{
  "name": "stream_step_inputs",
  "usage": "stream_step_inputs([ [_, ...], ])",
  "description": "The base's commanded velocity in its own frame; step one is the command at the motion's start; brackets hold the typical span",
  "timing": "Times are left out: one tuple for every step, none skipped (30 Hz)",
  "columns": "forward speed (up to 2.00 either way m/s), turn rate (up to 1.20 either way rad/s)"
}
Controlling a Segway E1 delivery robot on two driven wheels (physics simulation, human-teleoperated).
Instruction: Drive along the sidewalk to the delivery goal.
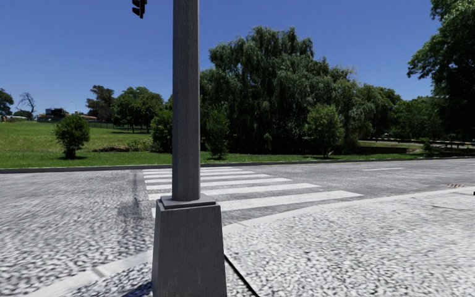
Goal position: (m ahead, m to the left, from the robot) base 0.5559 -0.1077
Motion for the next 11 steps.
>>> stream_step_inputs([
  [0.00,0.00],
  [0.00,0.00],
  [0.00,0.00],
  [0.00,0.00],
  [0.00,0.00],
  [0.00,0.00],
  [0.00,0.00],
  [0.00,0.00],
  [0.00,0.00],
  [0.00,0.00],
  [0.00,0.00],
])
